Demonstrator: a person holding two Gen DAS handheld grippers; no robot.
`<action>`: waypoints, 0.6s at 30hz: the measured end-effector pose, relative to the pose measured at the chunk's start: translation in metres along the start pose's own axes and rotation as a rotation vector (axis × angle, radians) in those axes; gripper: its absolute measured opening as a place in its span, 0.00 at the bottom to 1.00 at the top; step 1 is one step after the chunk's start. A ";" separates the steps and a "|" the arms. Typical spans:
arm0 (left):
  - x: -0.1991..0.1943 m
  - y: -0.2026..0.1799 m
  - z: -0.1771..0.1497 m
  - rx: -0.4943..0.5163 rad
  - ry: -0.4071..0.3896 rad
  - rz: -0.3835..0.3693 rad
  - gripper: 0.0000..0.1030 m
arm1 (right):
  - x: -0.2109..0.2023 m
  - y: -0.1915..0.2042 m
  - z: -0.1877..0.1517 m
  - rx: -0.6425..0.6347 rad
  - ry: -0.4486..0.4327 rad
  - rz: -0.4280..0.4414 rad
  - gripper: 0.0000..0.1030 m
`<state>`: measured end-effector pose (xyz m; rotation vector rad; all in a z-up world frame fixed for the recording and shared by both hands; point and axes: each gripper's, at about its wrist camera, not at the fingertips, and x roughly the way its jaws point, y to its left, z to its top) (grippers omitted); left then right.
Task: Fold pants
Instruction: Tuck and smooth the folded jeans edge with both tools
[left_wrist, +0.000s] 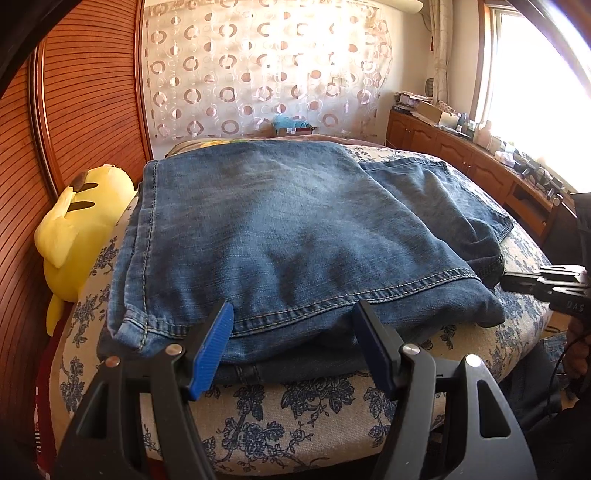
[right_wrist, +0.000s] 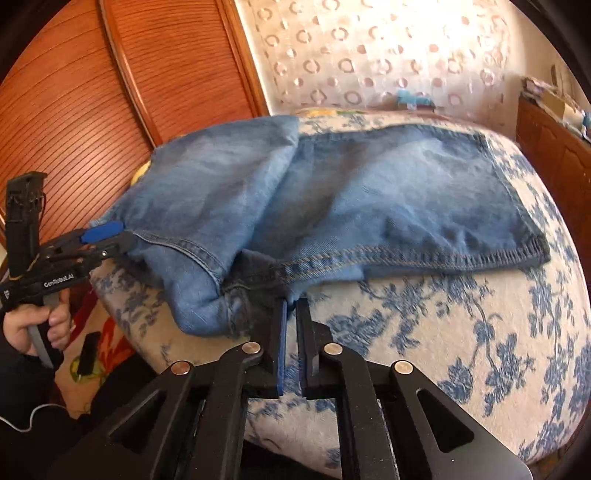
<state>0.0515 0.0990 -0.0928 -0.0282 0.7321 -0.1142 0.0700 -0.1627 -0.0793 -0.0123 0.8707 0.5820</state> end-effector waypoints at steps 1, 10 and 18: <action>0.000 0.001 0.000 0.000 0.000 0.001 0.65 | -0.003 -0.002 0.000 0.000 -0.008 -0.006 0.03; 0.004 -0.002 -0.001 0.012 0.008 0.022 0.65 | -0.016 -0.009 0.018 -0.071 -0.094 -0.103 0.48; 0.009 -0.008 -0.002 0.041 0.018 0.062 0.66 | 0.016 -0.008 0.028 -0.112 -0.080 -0.178 0.55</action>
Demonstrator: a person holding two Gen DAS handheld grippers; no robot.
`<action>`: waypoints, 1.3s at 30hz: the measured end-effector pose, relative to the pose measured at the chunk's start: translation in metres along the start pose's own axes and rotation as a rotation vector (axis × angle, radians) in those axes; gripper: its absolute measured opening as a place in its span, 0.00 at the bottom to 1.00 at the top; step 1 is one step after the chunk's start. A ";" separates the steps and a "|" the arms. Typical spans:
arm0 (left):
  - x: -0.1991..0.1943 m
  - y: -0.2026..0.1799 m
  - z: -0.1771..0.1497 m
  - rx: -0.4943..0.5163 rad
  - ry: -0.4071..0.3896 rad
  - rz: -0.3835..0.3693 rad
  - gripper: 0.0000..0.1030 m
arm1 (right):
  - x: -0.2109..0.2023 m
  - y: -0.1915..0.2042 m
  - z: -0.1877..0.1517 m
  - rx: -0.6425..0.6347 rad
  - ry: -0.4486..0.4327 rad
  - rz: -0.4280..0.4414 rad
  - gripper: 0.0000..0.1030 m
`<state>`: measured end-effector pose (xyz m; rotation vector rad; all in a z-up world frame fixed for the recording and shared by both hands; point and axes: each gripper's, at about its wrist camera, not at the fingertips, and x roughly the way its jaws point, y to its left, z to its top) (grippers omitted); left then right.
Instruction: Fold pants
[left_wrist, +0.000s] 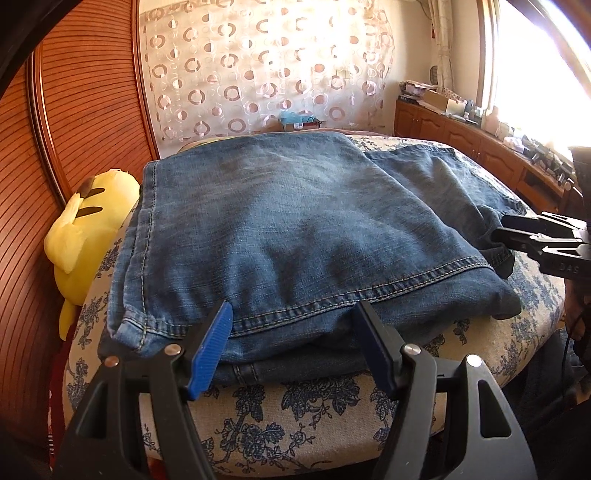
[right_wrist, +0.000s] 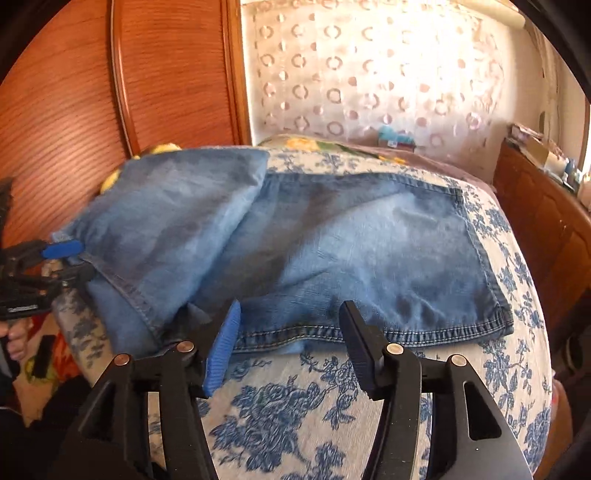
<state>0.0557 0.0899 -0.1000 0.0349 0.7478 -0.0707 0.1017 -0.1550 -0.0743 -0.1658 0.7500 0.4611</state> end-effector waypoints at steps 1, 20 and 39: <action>0.001 0.000 -0.001 0.000 0.000 0.001 0.66 | 0.003 0.000 -0.001 0.003 0.010 -0.005 0.55; -0.014 -0.018 0.010 0.000 -0.045 -0.040 0.73 | -0.033 -0.050 -0.028 0.079 0.000 -0.093 0.60; -0.002 -0.057 0.029 0.014 -0.030 -0.119 0.73 | -0.009 -0.152 -0.011 0.232 0.112 -0.206 0.52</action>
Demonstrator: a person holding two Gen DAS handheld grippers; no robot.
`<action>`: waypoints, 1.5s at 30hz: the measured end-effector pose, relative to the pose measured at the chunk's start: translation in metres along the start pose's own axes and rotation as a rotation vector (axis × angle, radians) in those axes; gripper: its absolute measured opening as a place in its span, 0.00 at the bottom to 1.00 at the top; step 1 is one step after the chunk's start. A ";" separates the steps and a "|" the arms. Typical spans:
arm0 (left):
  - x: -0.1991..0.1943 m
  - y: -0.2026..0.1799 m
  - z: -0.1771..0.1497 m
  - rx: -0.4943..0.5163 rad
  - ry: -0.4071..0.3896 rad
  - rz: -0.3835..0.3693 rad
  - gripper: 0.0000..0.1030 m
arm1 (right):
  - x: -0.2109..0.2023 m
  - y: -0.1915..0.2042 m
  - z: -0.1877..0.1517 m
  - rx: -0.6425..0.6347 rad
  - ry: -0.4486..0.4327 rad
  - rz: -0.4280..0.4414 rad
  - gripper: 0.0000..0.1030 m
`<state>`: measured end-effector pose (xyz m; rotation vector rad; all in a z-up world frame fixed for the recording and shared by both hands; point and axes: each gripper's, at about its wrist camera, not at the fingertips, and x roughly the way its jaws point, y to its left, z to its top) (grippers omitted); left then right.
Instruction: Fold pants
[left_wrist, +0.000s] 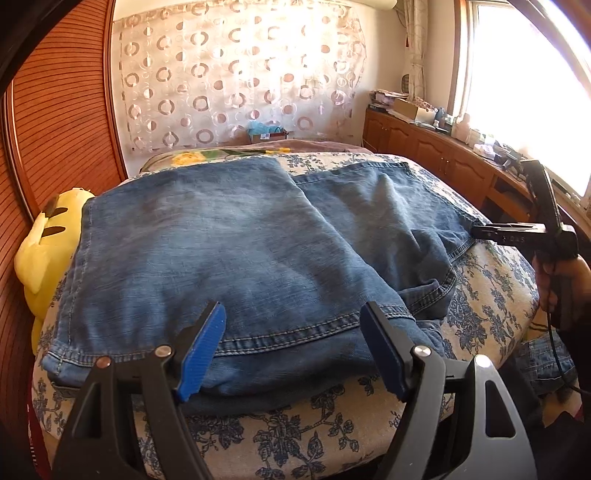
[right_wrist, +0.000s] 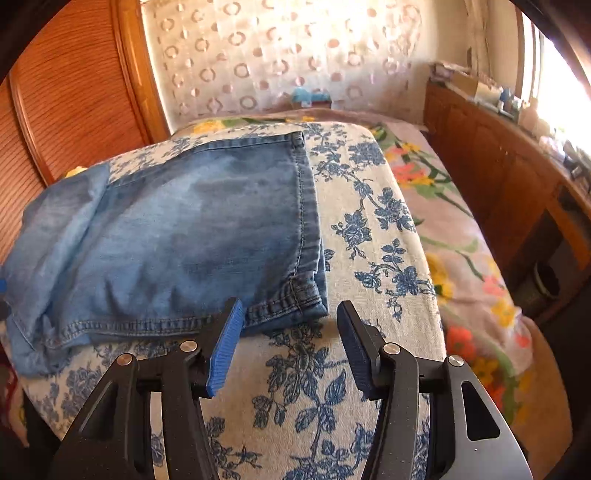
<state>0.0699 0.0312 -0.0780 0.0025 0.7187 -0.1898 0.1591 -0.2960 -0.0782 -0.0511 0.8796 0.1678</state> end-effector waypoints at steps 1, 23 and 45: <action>0.000 0.000 -0.001 -0.001 0.003 0.001 0.73 | 0.001 0.001 0.001 -0.013 0.004 -0.002 0.52; 0.000 0.008 -0.005 -0.017 0.001 0.003 0.73 | -0.022 -0.027 -0.002 0.074 -0.049 0.028 0.25; -0.001 0.038 -0.004 -0.058 0.001 0.031 0.73 | -0.008 -0.010 -0.001 0.048 -0.021 -0.013 0.21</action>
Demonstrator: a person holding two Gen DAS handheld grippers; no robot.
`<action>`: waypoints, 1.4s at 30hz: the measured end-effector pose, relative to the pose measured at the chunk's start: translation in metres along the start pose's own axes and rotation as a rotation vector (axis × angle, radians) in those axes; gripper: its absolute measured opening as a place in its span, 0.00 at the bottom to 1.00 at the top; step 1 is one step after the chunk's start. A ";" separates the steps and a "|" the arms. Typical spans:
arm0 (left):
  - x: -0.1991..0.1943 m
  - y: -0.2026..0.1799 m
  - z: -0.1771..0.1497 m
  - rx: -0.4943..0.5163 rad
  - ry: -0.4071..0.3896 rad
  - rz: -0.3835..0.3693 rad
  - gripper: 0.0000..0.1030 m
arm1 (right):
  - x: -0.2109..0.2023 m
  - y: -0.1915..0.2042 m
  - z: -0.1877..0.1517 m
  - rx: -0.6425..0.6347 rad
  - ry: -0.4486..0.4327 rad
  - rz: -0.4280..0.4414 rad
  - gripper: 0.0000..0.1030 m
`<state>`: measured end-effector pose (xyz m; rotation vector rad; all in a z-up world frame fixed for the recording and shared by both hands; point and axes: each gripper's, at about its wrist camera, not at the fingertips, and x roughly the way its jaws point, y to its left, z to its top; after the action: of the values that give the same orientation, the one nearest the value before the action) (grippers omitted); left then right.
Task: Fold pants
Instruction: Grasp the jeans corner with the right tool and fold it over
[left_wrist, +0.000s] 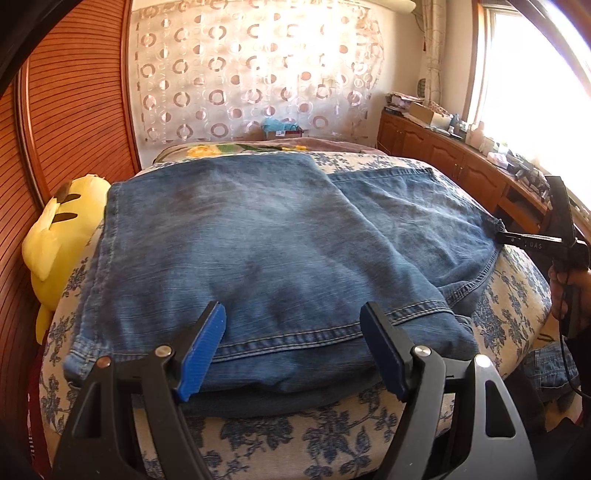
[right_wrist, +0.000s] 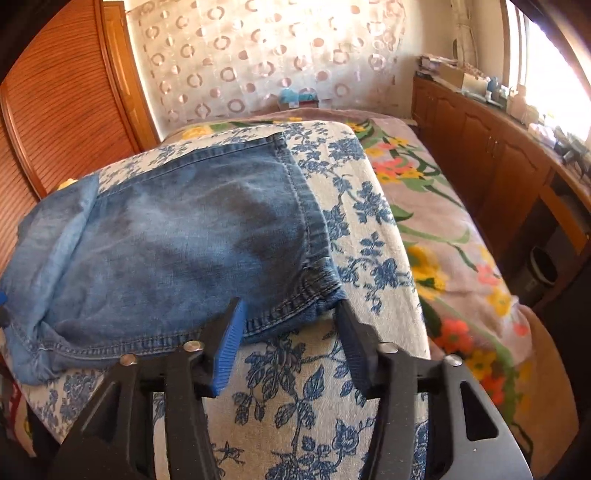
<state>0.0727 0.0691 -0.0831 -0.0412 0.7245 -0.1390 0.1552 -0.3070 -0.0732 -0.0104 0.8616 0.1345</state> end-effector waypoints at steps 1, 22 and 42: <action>-0.001 0.002 -0.001 -0.005 -0.002 0.002 0.73 | 0.000 0.000 0.002 0.000 0.001 0.016 0.18; -0.040 0.046 0.005 -0.059 -0.083 0.054 0.73 | -0.066 0.147 0.098 -0.245 -0.233 0.218 0.01; -0.061 0.105 -0.004 -0.145 -0.116 0.119 0.73 | -0.096 0.329 0.100 -0.532 -0.221 0.575 0.22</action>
<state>0.0367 0.1813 -0.0546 -0.1435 0.6181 0.0303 0.1285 0.0150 0.0792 -0.2423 0.5684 0.8856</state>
